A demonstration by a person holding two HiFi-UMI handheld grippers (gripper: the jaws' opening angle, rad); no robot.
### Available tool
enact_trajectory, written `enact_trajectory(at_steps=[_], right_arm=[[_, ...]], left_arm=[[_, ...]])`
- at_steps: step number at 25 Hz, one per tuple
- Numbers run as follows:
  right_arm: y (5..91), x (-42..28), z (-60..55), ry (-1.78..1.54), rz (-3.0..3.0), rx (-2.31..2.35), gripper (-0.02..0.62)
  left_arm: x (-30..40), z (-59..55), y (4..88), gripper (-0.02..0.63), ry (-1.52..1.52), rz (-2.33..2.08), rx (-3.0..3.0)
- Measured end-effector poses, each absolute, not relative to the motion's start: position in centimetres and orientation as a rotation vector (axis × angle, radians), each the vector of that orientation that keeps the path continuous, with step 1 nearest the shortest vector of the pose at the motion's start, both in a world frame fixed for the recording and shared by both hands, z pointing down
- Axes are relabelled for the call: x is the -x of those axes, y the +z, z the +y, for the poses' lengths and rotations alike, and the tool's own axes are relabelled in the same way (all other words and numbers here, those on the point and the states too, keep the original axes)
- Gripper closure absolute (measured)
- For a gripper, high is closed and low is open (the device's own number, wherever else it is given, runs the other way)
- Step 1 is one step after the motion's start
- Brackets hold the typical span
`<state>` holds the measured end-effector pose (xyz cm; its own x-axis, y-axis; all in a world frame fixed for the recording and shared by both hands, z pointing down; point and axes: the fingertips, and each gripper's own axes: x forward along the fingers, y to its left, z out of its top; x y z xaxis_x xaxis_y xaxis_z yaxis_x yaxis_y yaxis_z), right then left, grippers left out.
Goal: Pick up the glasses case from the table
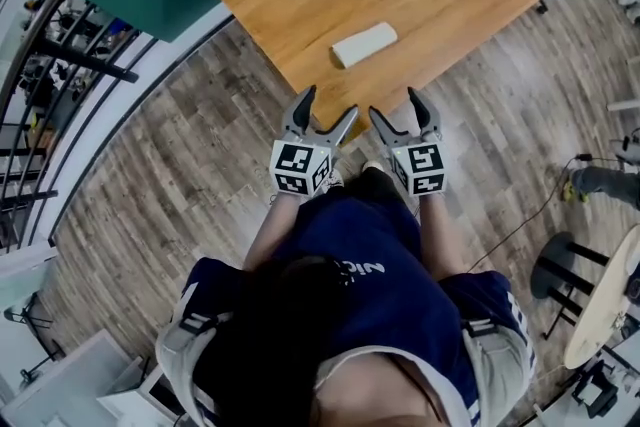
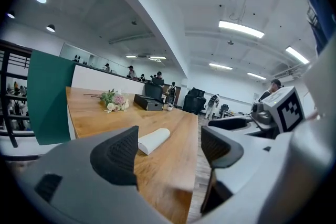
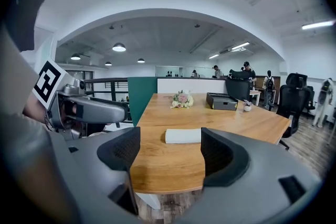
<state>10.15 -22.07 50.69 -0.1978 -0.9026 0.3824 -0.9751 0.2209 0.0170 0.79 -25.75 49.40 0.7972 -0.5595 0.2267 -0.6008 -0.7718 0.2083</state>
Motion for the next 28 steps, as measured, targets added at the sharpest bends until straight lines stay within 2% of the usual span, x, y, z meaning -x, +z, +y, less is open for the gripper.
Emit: enact_trajectory(at_steps=[10,16,28], right_arm=[[49.1,-12.4,-26.8,0.217,-2.297,-1.528,0.232],[49.2,-11.9,-30.4,0.089,-2.364,-1.169,0.19],[57.1,-9.9,-35.5,-0.007,-2.212,-0.421,0.181]], left_arm=[[-1.4,-28.0,50.1,0.232,0.27,-1.026,-2.671],[-1.5,-29.7,49.9,0.232,0.242,-1.112,-2.61],[0.9,-31.9,50.0,0.231,0.191,-1.32,-2.469]])
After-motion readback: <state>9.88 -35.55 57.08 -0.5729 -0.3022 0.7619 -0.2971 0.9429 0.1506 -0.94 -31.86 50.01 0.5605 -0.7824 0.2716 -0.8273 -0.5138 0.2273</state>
